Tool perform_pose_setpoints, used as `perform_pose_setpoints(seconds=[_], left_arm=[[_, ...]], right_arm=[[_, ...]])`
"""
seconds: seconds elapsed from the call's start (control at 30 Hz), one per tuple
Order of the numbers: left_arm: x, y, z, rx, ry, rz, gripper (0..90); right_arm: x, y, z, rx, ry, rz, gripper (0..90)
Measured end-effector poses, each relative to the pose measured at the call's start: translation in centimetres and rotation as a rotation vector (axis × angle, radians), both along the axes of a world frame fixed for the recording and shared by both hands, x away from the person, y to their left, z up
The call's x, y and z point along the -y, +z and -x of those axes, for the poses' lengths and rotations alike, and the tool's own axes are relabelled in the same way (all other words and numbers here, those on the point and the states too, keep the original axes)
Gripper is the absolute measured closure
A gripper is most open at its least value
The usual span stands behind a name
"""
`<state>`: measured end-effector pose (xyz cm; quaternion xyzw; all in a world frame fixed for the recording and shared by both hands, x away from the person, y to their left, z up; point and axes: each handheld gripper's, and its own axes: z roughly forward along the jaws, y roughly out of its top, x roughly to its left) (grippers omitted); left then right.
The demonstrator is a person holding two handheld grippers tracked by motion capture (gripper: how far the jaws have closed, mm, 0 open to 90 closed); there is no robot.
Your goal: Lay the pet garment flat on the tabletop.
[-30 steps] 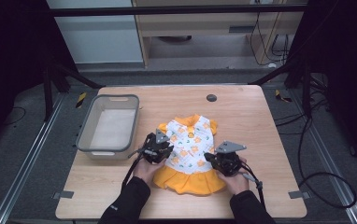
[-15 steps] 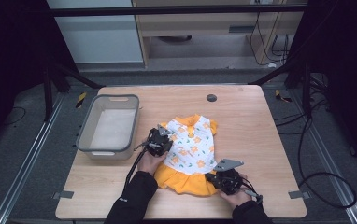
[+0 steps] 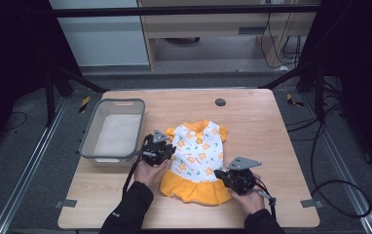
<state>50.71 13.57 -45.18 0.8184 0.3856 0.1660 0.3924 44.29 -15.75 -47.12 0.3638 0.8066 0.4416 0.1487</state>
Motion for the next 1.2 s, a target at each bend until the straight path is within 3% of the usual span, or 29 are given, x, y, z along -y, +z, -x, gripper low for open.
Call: perform_pose_setpoints(seconds=[0.13,0.17,0.2,0.3,0.43,0.6,0.67,0.7,0.8,0.93,1.0,1.07,1.2], left_arm=[[0.0,-0.2,2.6,0.006,-0.061,-0.024,86.7],[0.0,-0.2,2.6,0.006,-0.061,-0.024,87.8],[0.2,-0.8,3.4,-0.002,-0.082,-0.031,88.8],[0.7,-2.0,3.7,-0.033,-0.104,-0.055,89.3],[1.4,-3.0,3.8,-0.062,-0.12,-0.096,89.4],[1.9,-3.6,4.5,-0.074,-0.145,-0.16,89.4],[2.0,-3.7,4.7,-0.083,-0.148,-0.169,89.4],[2.0,-3.7,5.1,-0.067,-0.151,-0.183,89.3],[2.0,-3.6,5.3,-0.076,-0.151,-0.186,89.3],[1.8,-3.7,5.6,-0.077,-0.148,-0.171,89.1],[1.6,-3.5,5.7,-0.074,-0.15,-0.165,87.1],[1.5,-3.0,5.9,-0.069,-0.153,-0.15,84.5],[0.7,-1.7,6.8,-0.023,-0.152,-0.122,79.0]], right_arm=[[-0.5,0.4,-3.0,0.021,-0.048,-0.015,90.0],[-0.7,0.3,-3.7,0.019,-0.054,-0.017,90.0],[-0.9,0.2,-4.5,0.016,-0.067,-0.014,90.0],[-1.2,-0.6,-6.4,0.007,-0.097,0.01,90.0],[-1.4,-2.2,-7.8,-0.028,-0.142,0.041,90.0],[-1.5,-3.2,-8.2,-0.038,-0.179,0.107,90.0],[-1.4,-3.4,-8.2,-0.036,-0.187,0.11,90.0],[-1.2,-3.5,-8.2,-0.034,-0.211,0.093,90.0],[-0.9,-3.6,-8.1,-0.028,-0.238,0.097,90.0],[-1.0,-3.4,-7.9,-0.024,-0.235,0.114,90.0],[-0.9,-3.3,-7.6,-0.015,-0.229,0.092,90.0],[-0.6,-3.0,-7.1,-0.01,-0.227,0.036,90.0],[0.6,-1.8,-5.9,0.016,-0.204,-0.018,88.7]])
